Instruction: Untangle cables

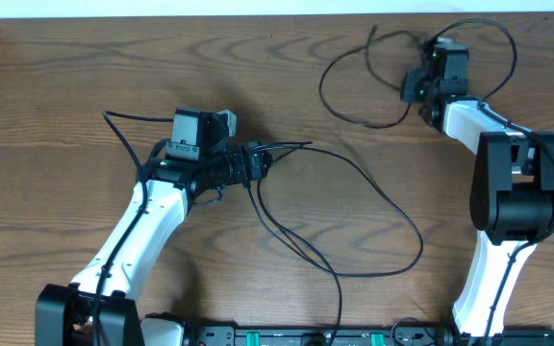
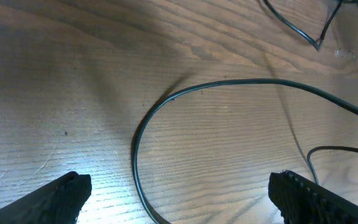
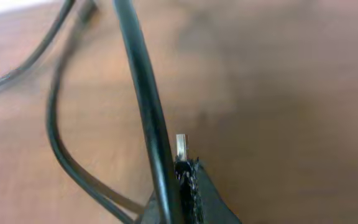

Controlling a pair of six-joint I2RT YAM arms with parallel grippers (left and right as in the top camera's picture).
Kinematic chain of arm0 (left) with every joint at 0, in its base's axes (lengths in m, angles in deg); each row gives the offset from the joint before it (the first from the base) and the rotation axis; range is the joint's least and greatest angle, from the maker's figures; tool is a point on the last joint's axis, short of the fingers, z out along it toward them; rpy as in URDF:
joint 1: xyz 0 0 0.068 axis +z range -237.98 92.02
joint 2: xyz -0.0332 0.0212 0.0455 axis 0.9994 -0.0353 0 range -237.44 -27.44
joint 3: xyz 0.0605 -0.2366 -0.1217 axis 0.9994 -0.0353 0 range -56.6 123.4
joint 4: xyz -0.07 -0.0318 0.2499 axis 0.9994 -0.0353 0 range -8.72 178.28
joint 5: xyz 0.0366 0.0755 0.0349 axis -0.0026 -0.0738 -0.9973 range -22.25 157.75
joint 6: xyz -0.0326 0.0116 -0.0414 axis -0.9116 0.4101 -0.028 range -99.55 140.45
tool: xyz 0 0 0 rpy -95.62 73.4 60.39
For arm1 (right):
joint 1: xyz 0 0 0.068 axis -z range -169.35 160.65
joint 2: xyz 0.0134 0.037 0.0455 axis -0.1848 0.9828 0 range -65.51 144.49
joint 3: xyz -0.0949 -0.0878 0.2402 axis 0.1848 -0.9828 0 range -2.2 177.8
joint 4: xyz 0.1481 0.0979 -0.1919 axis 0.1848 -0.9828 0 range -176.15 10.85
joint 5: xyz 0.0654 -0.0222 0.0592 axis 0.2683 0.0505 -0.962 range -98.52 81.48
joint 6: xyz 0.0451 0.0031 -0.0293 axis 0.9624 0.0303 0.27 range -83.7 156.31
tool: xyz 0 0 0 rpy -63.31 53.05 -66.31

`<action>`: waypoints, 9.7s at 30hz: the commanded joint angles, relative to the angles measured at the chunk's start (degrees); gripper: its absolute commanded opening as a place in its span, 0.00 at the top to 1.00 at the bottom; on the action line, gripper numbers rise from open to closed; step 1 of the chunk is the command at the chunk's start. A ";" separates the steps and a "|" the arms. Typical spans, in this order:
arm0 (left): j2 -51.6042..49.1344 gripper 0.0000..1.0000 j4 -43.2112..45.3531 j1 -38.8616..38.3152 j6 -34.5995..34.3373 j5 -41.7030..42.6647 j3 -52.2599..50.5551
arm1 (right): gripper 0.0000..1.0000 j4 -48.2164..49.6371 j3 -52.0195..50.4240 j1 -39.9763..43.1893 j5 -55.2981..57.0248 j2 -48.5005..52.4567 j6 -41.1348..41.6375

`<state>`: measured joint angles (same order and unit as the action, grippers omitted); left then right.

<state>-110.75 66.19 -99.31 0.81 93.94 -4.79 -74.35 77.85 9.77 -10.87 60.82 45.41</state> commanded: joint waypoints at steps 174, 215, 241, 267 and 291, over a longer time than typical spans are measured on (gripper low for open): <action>1.44 0.02 -15.69 21.29 16.35 1.14 -0.22 | 0.99 -40.33 -23.58 -57.09 2.49 -15.50 -13.38; 1.44 0.02 -17.35 21.29 16.35 1.14 -0.22 | 0.99 -26.49 -6.64 17.49 12.66 -16.06 -19.65; 1.44 0.02 -17.35 21.29 16.35 1.14 -0.22 | 0.01 -24.22 -3.17 24.79 5.86 -16.76 -22.88; 1.44 0.02 -17.35 21.29 16.35 1.14 -0.22 | 0.01 -58.84 -3.50 25.29 12.04 -17.68 9.84; 1.44 0.02 -17.35 21.29 16.35 1.14 -0.22 | 0.01 -73.96 -3.30 32.76 -16.13 -17.46 60.24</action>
<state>-110.16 49.08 -78.33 17.40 95.82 -4.87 -148.27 74.20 41.17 -23.65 42.98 88.84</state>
